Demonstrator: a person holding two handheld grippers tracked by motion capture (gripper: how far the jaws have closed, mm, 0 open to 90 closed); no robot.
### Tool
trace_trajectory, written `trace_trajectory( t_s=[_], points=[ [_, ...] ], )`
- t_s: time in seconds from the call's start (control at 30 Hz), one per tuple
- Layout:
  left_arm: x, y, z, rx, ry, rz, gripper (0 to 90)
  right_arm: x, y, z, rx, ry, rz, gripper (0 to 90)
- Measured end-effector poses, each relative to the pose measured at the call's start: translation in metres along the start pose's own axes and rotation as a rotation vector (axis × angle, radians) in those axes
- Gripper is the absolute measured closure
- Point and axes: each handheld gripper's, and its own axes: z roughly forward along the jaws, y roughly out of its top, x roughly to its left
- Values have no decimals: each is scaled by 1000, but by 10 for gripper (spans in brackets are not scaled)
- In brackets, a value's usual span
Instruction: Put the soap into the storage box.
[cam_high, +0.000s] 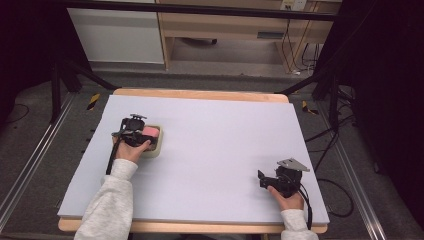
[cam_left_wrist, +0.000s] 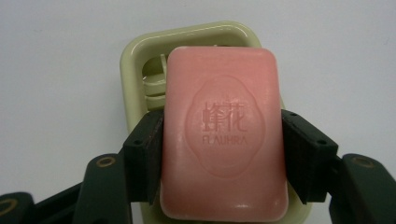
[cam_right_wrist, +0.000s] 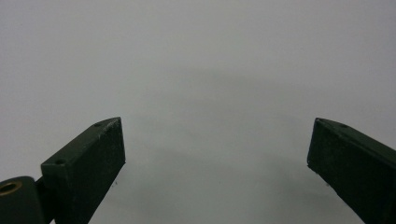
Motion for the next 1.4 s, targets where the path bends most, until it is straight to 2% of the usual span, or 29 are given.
trace_trajectory(
  t_s=[0.5, 0.6, 0.67, 0.7, 1.0, 1.07, 1.1, 1.13, 1.17, 1.23, 1.27, 1.4],
  points=[
    [-1, -2, 4, 0, 20, 11, 371, 0, 0, 0, 0, 1, 1, 45],
    [-1, -2, 4, -6, 15, 12, 336, 0, 0, 0, 0, 3, 3, 45],
    [-1, -2, 1, -19, 6, 19, 318, 0, 0, 0, -1, 4, 2, 45],
    [-2, -1, -1, -27, -3, 24, 280, 0, 0, 0, -1, 3, 2, 45],
    [-2, -5, -18, -76, -19, 46, 239, 1, 0, -1, -3, 2, 5, 45],
    [-1, -8, -23, -90, -26, 51, 236, 0, 0, -1, -3, 2, 3, 45],
    [-1, -11, -28, -111, -49, 54, 235, 0, 0, -1, -5, 2, 2, 45],
    [-1, -11, -28, -111, -49, 54, 233, 0, 0, -1, -5, 1, 3, 45],
    [-2, -15, -33, -136, -61, 63, 233, 0, 0, -1, -5, -1, 1, 45],
    [-3, -19, -38, -154, -76, 73, 231, 0, 0, -1, -7, -1, 1, 45],
    [-3, -19, -38, -154, -76, 73, 231, 0, 0, -1, -7, -1, 1, 45],
    [-6, -31, -44, -205, -106, 80, 230, 0, 0, -2, -5, -1, 6, 45]
  ],
)
